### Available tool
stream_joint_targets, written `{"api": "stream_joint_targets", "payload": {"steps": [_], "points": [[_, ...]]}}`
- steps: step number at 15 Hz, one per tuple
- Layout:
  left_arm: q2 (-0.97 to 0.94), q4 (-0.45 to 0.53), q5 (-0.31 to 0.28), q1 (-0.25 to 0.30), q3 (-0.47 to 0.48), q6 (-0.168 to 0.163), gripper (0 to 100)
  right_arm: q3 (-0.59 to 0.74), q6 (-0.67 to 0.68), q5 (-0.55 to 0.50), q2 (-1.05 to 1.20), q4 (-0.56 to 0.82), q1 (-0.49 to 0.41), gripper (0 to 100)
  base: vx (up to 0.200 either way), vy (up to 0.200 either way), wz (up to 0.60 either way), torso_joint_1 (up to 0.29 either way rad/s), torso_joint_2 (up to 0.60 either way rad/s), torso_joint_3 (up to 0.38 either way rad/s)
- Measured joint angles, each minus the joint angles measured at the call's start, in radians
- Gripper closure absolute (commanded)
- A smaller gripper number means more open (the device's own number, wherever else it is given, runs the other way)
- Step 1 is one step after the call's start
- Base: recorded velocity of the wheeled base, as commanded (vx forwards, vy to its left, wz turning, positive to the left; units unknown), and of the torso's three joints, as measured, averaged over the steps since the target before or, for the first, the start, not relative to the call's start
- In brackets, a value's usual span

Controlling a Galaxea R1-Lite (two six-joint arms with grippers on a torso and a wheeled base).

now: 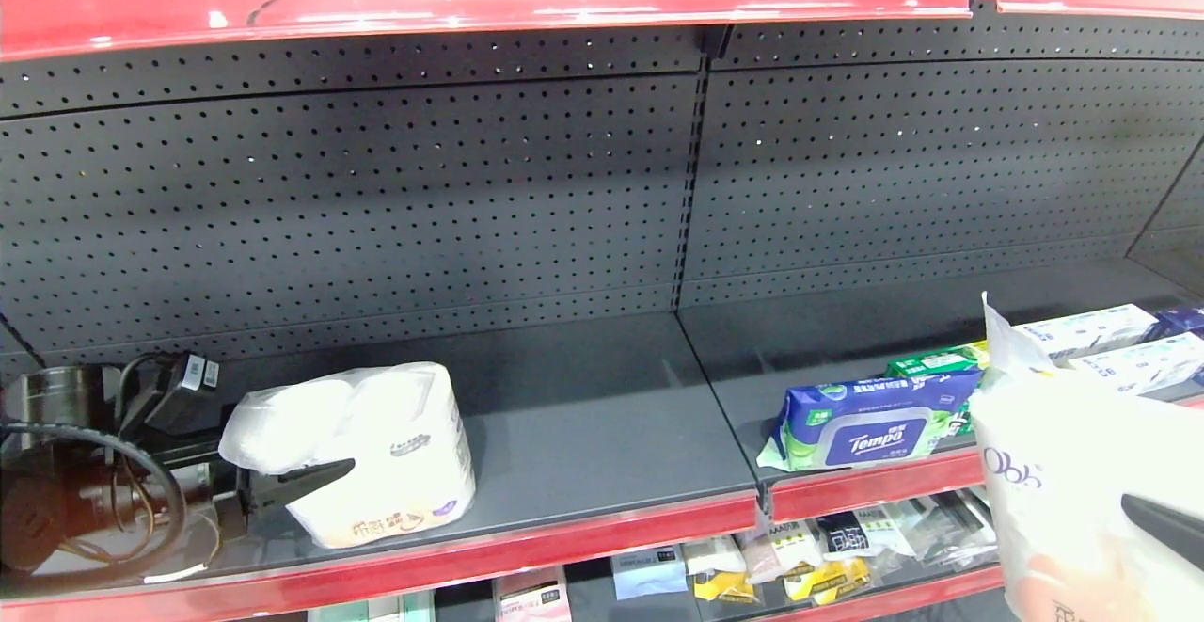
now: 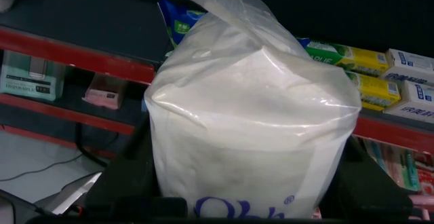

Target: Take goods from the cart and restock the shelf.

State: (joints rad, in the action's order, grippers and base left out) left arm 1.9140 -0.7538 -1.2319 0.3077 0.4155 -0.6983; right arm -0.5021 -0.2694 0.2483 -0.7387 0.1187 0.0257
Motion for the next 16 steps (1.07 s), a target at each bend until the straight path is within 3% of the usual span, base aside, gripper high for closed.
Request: {"api": "stream_joint_targets", "payload": {"steps": [2, 7, 16], "points": [[0.001, 0.0, -0.001, 0.001, -0.007, 0.001, 100, 0.0, 0.0, 0.0, -0.003, 0.0, 0.0, 100, 0.0, 0.0, 0.0, 0.0, 0.0, 0.0], [-0.029, 0.016, 0.002, 0.001, -0.014, 0.042, 100, 0.0, 0.0, 0.0, -0.006, -0.001, 0.0, 100, 0.0, 0.0, 0.0, 0.0, 0.0, 0.0], [-0.045, 0.011, -0.008, -0.003, -0.045, 0.042, 100, -0.002, 0.0, -0.004, -0.015, 0.0, 0.0, 100, 0.0, 0.0, 0.0, 0.0, 0.0, 0.0]]}}
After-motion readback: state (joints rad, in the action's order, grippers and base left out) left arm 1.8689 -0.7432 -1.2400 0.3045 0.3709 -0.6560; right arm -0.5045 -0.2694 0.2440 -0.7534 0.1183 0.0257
